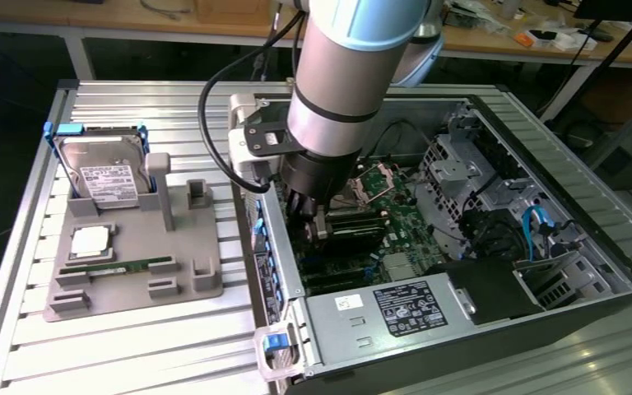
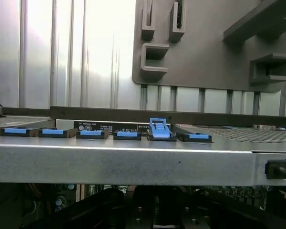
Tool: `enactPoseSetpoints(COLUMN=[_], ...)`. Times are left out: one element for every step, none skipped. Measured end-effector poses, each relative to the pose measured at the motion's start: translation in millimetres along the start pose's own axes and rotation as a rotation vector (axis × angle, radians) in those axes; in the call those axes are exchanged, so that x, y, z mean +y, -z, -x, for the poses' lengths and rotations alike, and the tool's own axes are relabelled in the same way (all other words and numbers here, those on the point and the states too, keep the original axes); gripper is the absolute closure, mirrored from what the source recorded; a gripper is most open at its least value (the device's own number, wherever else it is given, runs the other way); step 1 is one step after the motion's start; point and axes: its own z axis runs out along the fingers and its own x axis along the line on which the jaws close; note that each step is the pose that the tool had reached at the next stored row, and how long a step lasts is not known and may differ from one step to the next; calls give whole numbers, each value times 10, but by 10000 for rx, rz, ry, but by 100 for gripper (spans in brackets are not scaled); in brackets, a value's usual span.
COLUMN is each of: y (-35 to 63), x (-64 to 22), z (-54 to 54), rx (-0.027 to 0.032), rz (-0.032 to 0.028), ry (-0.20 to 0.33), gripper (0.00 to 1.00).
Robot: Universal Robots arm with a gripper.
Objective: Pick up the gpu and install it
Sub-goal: 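Press down on the gpu until it lock into place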
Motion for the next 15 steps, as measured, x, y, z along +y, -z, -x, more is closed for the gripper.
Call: enactPoseSetpoints(y=[23, 33, 40, 43, 43, 43, 44, 45, 45, 45, 45, 45, 46, 54, 70], x=[1, 1, 1, 1, 1, 1, 1, 1, 1, 1, 1, 1, 1, 2, 2], z=[1, 2, 2, 2, 2, 2, 2, 2, 2, 2, 2, 2, 2, 2, 3], rx=[2, 3, 2, 1, 0, -1, 1, 3, 2, 3, 2, 3, 2, 8, 5], rz=[2, 3, 2, 2, 0, 0, 1, 3, 3, 3, 3, 3, 2, 7, 4], ry=[0, 0, 0, 0, 0, 0, 0, 0, 0, 0, 0, 0, 0, -1, 0], gripper=[84, 84, 84, 84, 84, 84, 84, 84, 84, 84, 84, 84, 84, 84, 84])
